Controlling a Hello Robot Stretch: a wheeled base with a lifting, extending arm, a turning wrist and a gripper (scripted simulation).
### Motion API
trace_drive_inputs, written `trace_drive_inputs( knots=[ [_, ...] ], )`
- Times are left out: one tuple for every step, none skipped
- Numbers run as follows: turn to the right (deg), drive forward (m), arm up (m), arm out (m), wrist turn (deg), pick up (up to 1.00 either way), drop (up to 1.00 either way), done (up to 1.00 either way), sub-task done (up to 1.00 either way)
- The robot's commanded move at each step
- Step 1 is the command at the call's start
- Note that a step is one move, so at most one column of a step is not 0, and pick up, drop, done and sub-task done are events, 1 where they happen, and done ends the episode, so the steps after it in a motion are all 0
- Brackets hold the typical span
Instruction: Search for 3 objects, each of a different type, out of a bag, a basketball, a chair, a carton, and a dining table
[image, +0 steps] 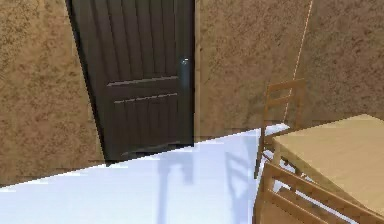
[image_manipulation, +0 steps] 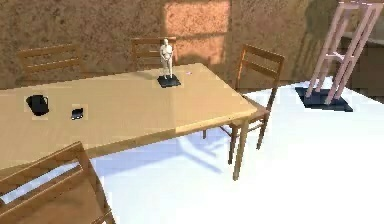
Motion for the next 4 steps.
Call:
trace_drive_inputs(
  knots=[
    [39.0,0.0,0.0,0.0,0.0,0.0,0.0,0.0,0.0],
    [0.0,0.0,0.0,0.0,0.0,0.0,0.0,0.0,1.0],
    [45.0,0.0,0.0,0.0,0.0,0.0,0.0,0.0,0.0],
    [30.0,0.0,0.0,0.0,0.0,0.0,0.0,0.0,0.0]
  ],
)
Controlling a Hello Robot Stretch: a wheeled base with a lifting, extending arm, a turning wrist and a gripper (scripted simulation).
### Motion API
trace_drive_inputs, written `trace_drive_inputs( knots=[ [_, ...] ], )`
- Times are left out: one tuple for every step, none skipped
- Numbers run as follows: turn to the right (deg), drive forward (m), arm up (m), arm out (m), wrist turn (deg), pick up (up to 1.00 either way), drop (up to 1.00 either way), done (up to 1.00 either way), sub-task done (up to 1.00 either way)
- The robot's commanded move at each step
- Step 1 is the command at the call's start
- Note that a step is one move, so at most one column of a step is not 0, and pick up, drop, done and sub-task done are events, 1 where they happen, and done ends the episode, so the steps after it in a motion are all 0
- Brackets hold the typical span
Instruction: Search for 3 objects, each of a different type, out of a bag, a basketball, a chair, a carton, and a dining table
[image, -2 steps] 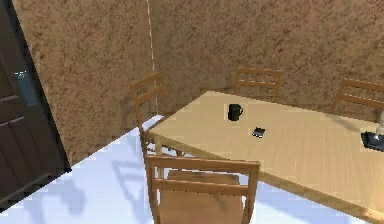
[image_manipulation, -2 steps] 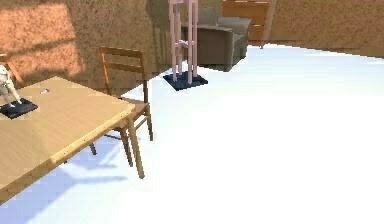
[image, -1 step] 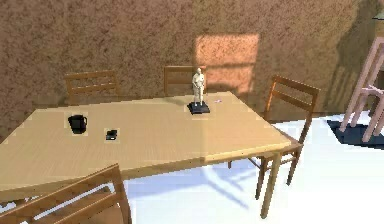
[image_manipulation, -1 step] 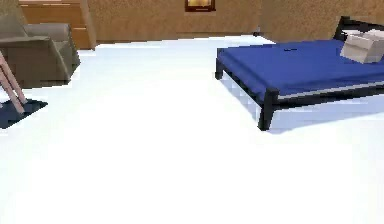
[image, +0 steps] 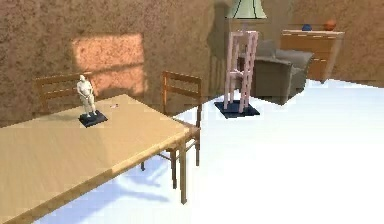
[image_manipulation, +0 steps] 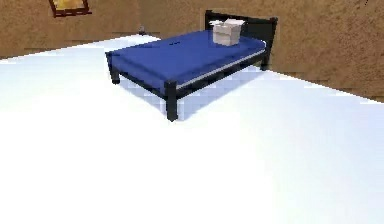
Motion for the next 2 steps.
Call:
trace_drive_inputs(
  knots=[
    [0.0,0.1,0.0,0.0,0.0,0.0,0.0,0.0,0.0],
    [-45.0,0.0,0.0,0.0,0.0,0.0,0.0,0.0,0.0]
  ],
)
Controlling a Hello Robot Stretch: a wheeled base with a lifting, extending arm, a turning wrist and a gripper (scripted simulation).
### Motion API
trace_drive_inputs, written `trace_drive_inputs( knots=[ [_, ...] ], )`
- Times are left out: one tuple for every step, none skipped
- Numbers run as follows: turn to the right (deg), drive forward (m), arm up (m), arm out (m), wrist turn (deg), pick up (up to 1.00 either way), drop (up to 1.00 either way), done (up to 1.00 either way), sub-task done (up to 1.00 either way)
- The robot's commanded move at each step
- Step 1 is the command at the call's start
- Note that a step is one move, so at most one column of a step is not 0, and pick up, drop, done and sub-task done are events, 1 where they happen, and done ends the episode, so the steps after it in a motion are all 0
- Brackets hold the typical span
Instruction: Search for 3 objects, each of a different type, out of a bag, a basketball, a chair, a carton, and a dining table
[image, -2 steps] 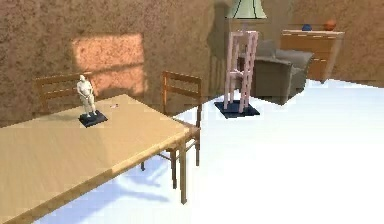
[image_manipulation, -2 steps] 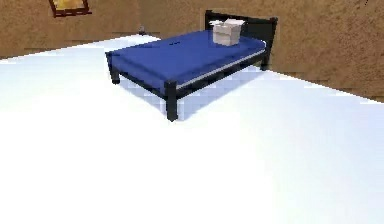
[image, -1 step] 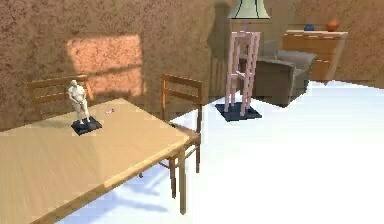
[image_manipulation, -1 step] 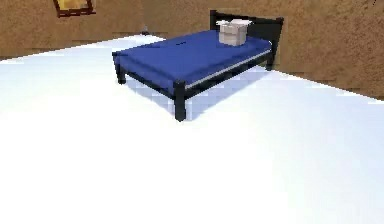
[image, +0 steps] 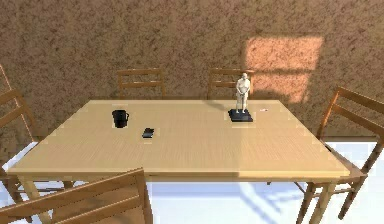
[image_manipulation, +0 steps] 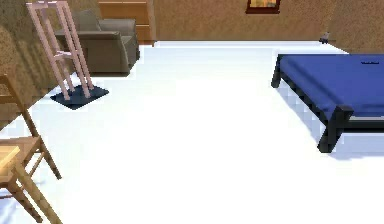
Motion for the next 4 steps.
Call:
trace_drive_inputs(
  knots=[
    [0.0,0.0,0.0,0.0,0.0,0.0,0.0,0.0,1.0],
    [45.0,0.0,0.0,0.0,0.0,0.0,0.0,0.0,0.0],
    [45.0,0.0,0.0,0.0,0.0,0.0,0.0,0.0,0.0],
    [45.0,0.0,0.0,0.0,0.0,0.0,0.0,0.0,0.0]
  ],
)
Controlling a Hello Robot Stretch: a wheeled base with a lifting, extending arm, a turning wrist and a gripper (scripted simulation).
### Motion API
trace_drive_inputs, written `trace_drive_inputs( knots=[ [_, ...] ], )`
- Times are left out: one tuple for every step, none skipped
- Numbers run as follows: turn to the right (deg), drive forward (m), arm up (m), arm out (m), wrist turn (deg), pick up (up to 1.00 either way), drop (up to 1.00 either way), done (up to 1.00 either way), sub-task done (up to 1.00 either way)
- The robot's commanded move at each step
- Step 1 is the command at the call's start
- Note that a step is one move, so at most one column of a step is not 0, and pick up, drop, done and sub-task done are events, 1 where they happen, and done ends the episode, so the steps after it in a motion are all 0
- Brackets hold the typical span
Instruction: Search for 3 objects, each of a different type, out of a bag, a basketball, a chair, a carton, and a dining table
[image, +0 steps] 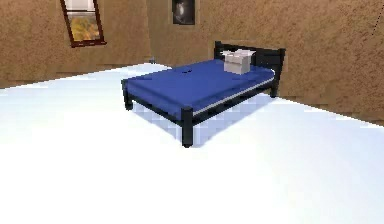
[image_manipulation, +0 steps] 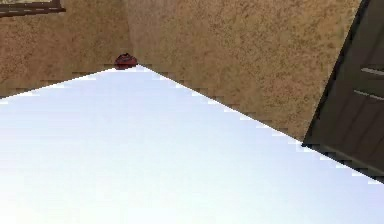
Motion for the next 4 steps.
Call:
trace_drive_inputs(
  knots=[
    [24.0,0.0,0.0,0.0,0.0,0.0,0.0,0.0,0.0],
    [0.0,1.0,0.0,0.0,0.0,0.0,0.0,0.0,0.0],
    [0.0,1.0,0.0,0.0,0.0,0.0,0.0,0.0,0.0],
    [0.0,0.4,0.0,0.0,0.0,0.0,0.0,0.0,0.0]
  ],
)
